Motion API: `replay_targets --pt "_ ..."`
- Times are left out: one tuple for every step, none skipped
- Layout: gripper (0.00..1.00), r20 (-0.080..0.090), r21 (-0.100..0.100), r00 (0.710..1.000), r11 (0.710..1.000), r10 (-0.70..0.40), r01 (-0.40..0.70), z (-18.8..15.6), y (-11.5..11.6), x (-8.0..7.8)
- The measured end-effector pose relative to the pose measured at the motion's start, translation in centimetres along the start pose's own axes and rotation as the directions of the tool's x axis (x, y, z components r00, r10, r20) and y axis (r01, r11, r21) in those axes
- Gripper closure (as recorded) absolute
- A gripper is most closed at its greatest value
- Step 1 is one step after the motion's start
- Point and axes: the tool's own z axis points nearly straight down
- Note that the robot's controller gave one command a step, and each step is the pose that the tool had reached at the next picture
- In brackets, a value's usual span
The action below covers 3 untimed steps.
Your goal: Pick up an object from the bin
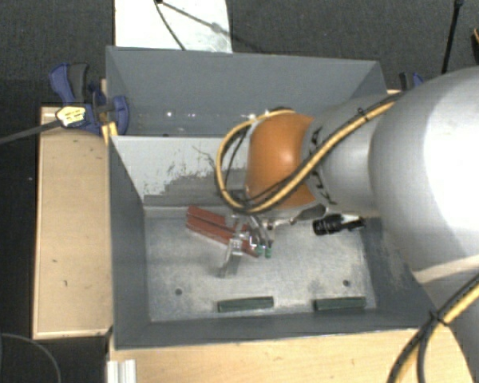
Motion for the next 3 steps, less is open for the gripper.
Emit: replay_targets --pt "1.0 0.009 -0.005 1.0 1.0 0.0 0.0 -0.7 0.2 -0.3" --pt "1.0 0.015 -0.005 0.977 0.977 -0.213 0.213 -0.8 -1.2 -2.0" --pt "0.0 0.009 -0.003 0.978 0.978 -0.211 0.211 -0.5 -1.3 -1.8"
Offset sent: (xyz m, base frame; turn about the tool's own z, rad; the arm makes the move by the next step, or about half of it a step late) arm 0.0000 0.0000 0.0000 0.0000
